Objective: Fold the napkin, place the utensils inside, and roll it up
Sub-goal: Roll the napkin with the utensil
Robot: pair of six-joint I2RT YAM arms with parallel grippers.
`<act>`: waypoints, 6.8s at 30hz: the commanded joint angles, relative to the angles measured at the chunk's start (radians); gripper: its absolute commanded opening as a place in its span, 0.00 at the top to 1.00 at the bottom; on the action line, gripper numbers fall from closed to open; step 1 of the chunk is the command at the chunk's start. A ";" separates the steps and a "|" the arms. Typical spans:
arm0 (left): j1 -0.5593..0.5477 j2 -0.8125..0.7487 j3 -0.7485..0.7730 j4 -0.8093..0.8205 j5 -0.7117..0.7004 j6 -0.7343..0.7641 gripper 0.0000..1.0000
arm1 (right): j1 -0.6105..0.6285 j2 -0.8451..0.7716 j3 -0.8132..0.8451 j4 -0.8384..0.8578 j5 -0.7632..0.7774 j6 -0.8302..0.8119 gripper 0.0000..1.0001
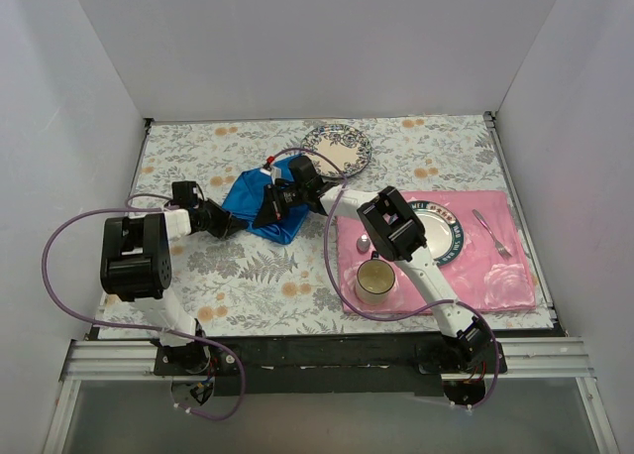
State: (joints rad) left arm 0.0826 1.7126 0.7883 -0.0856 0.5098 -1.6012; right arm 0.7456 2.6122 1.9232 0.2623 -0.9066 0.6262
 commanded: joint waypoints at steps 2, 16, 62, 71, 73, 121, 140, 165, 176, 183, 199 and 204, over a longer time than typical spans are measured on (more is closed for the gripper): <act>-0.007 0.036 0.058 0.046 -0.017 -0.011 1.00 | 0.003 -0.033 -0.004 -0.112 0.008 -0.074 0.94; -0.017 0.042 0.077 0.026 -0.034 -0.014 1.00 | 0.003 -0.130 0.161 -0.491 0.149 -0.330 0.56; -0.026 0.091 0.262 -0.098 -0.088 0.084 1.00 | 0.074 -0.399 -0.185 -0.606 0.689 -0.675 0.61; -0.026 -0.007 0.313 -0.197 -0.145 0.162 1.00 | 0.074 -0.366 -0.191 -0.601 0.730 -0.669 0.73; -0.026 -0.042 0.304 -0.215 -0.143 0.168 0.99 | 0.072 -0.363 -0.188 -0.603 0.729 -0.666 0.73; -0.026 0.101 0.232 -0.112 -0.090 0.104 1.00 | 0.097 -0.279 0.114 -0.512 0.698 -0.596 0.38; -0.026 0.013 0.161 -0.097 -0.125 0.101 0.98 | 0.069 -0.119 0.191 -0.476 0.551 -0.480 0.66; -0.026 -0.133 0.124 -0.046 -0.139 0.067 0.72 | 0.070 -0.106 0.212 -0.526 0.555 -0.546 0.70; -0.038 0.079 0.227 0.051 -0.108 0.003 0.87 | 0.069 -0.098 0.214 -0.531 0.546 -0.549 0.70; -0.043 0.189 0.383 -0.227 -0.246 0.116 0.90 | 0.070 -0.106 0.215 -0.541 0.554 -0.563 0.70; -0.101 -0.119 0.326 -0.263 -0.245 0.113 0.87 | 0.069 -0.101 0.240 -0.554 0.558 -0.566 0.70; -0.109 -0.168 0.162 -0.188 -0.130 0.096 0.95 | 0.070 -0.112 0.243 -0.563 0.566 -0.577 0.70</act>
State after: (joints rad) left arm -0.0105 1.5677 1.0492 -0.3031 0.2749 -1.4864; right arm 0.8139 2.5107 2.1201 -0.2909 -0.3431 0.0708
